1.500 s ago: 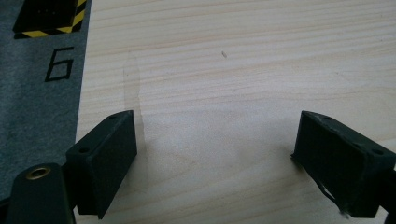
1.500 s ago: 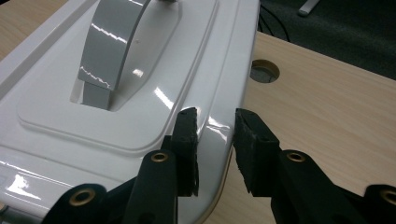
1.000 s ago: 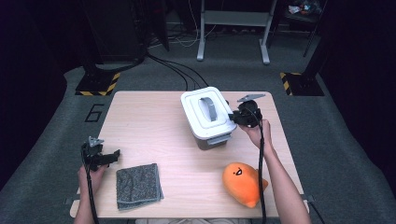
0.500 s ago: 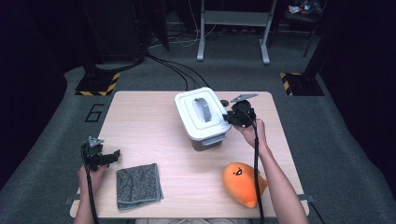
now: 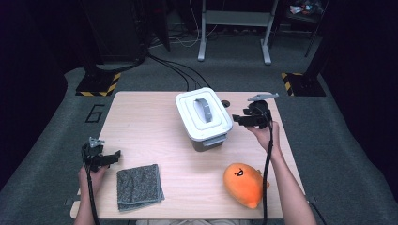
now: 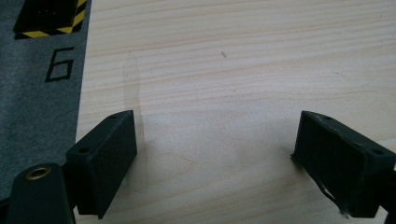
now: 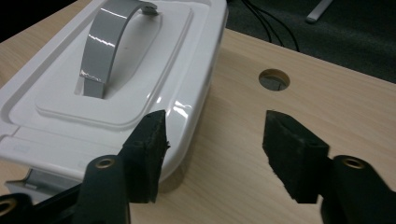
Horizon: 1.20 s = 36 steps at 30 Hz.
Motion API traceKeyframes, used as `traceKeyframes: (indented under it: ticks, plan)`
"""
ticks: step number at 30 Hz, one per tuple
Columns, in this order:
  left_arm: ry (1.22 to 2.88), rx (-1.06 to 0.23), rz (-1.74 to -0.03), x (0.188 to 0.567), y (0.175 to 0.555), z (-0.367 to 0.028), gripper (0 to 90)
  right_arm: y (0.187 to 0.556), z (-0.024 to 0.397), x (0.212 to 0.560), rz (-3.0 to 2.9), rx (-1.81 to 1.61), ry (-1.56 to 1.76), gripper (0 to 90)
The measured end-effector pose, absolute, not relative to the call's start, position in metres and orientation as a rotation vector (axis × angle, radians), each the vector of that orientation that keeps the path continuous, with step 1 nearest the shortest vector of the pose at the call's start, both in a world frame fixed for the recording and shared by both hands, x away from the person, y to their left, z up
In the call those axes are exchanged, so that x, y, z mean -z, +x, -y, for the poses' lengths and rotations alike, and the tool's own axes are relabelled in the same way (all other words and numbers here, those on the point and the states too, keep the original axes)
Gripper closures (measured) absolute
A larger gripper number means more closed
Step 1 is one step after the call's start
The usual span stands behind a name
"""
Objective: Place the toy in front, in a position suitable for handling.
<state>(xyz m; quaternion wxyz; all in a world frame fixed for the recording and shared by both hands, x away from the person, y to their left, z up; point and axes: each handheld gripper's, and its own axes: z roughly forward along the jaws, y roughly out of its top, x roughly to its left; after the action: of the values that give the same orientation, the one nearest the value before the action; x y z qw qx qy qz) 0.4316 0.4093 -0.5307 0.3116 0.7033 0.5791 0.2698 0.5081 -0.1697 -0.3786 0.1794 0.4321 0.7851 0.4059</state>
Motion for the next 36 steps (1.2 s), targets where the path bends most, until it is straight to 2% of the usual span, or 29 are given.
traceKeyframes:
  ticks: [9,19,27,36]
  plan:
    - [1.859,-0.709,-1.530,0.531,0.431,-0.409,12.8,0.488,0.214,0.390,-2.155,-1.099,1.296,28.0]
    - [1.859,-0.712,-1.529,0.531,0.432,-0.409,12.8,0.461,0.257,0.432,-2.111,-1.030,1.363,16.1]
    - [1.851,-0.696,-1.528,0.531,0.433,-0.410,12.9,0.444,0.272,0.481,-2.144,-0.919,1.383,13.7]
    - [1.864,-0.747,-1.532,0.530,0.434,-0.404,12.3,0.439,0.272,0.508,-2.149,-0.903,1.388,13.3]
